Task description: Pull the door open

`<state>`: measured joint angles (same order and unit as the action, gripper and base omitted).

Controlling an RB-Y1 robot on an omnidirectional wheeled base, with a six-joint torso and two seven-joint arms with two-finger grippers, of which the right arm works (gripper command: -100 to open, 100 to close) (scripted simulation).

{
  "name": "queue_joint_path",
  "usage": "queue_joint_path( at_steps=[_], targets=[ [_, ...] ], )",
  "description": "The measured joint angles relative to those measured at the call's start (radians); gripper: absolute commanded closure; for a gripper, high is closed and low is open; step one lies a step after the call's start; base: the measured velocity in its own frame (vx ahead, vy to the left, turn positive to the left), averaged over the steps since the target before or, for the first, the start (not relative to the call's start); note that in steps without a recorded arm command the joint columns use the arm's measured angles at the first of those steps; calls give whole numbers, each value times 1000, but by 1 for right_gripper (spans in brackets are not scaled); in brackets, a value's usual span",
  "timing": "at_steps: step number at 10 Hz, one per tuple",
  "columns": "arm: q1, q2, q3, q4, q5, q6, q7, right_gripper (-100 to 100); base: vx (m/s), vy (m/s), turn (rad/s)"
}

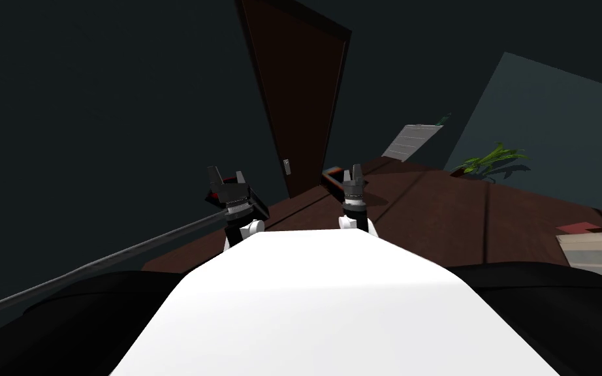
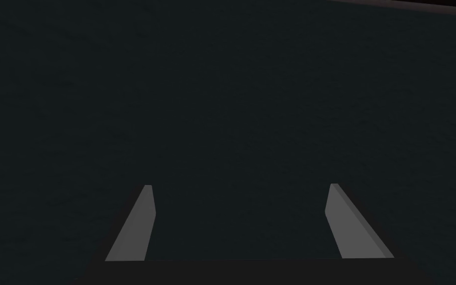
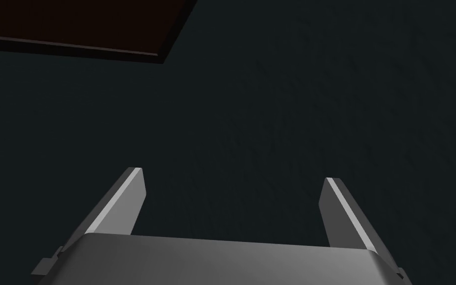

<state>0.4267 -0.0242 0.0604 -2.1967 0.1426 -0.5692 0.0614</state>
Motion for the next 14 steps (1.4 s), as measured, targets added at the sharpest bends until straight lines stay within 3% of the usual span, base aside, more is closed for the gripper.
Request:
queue_joint_path(
  at_steps=[7, 14],
  targets=[
    [-92, -42, 7, 164, 23, -10, 88, -100, 70, 13, 2],
    [-186, -71, 20, 328, 50, -13, 181, -100, 65, 17, 3]
  ],
)
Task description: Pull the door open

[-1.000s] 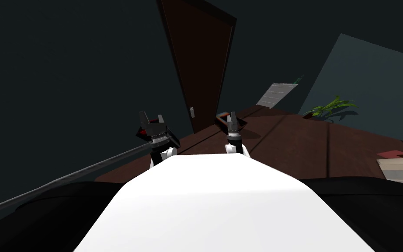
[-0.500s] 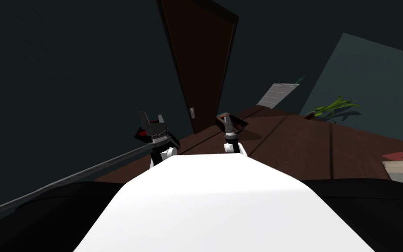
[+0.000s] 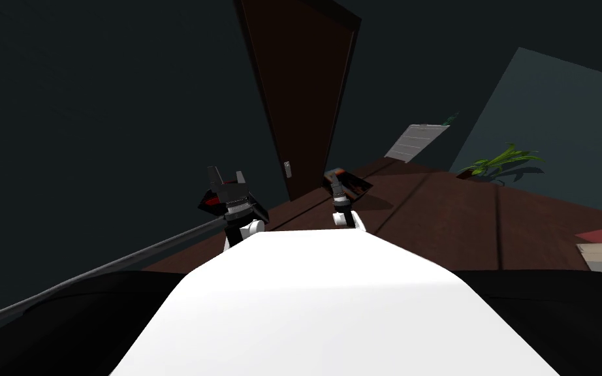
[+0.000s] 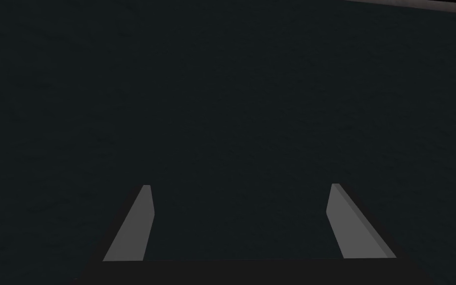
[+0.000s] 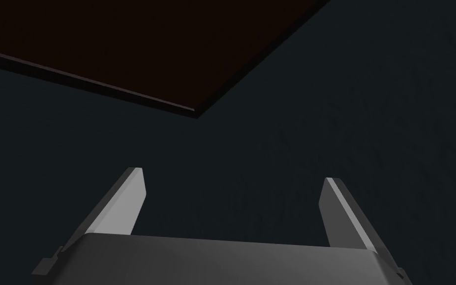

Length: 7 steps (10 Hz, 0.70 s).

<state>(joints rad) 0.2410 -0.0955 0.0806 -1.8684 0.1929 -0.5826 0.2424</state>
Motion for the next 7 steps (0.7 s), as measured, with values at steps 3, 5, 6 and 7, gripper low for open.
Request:
queue_joint_path(
  at_steps=[3, 5, 6, 7],
  targets=[
    [-38, -15, 8, 75, 14, -4, 46, -100, 84, 25, 5],
    [-70, -31, 10, 126, 22, -4, 76, -100, 79, 29, 3],
    [-80, -32, 11, 146, 24, -6, 86, -100, 40, 12, 3],
    [-93, -32, 14, 169, 28, -6, 99, -100, 61, 22, 7]
  ],
)
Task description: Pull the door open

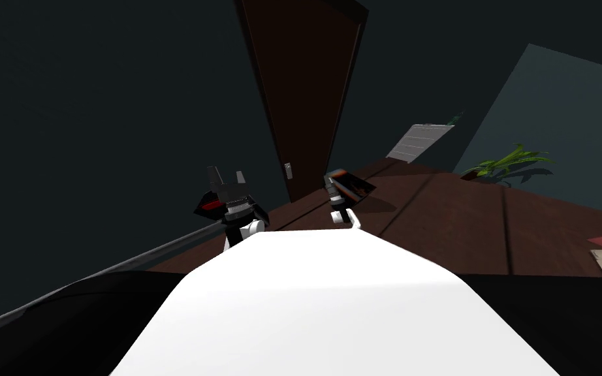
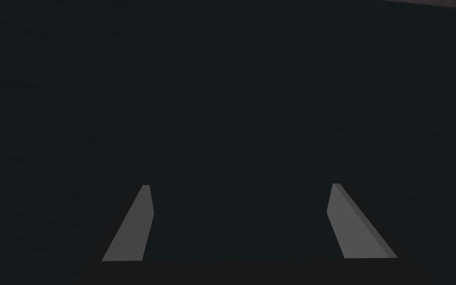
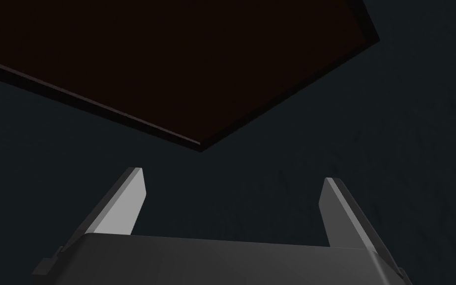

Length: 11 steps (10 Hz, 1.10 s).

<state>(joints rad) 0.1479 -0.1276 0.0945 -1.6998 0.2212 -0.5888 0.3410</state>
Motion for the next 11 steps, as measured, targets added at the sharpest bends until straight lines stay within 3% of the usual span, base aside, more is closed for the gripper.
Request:
queue_joint_path(
  at_steps=[11],
  targets=[
    [-185, -64, 21, 329, 51, -13, 183, -100, 89, 38, 8]
  ],
)
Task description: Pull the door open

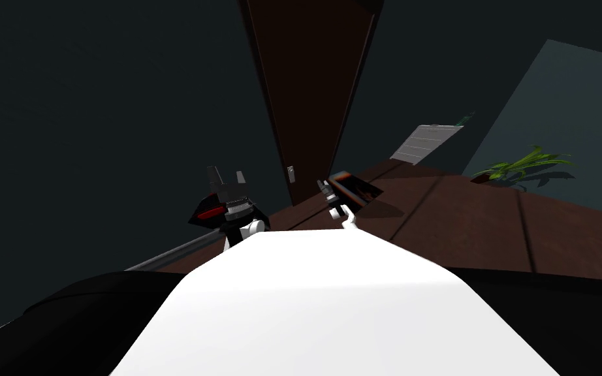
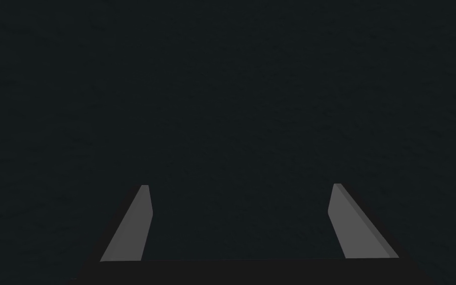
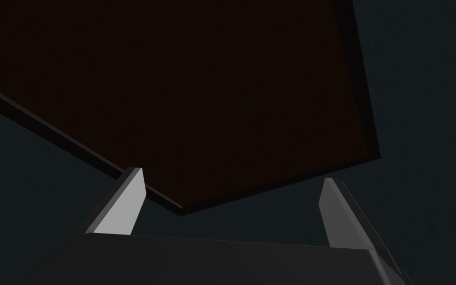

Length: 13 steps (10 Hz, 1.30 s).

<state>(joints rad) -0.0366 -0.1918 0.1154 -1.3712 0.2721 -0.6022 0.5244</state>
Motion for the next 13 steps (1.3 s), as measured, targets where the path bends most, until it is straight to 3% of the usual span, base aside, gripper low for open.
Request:
queue_joint_path(
  at_steps=[13],
  targets=[
    [-189, -57, 24, 339, 54, -11, 191, -100, 74, 53, 13]
  ],
)
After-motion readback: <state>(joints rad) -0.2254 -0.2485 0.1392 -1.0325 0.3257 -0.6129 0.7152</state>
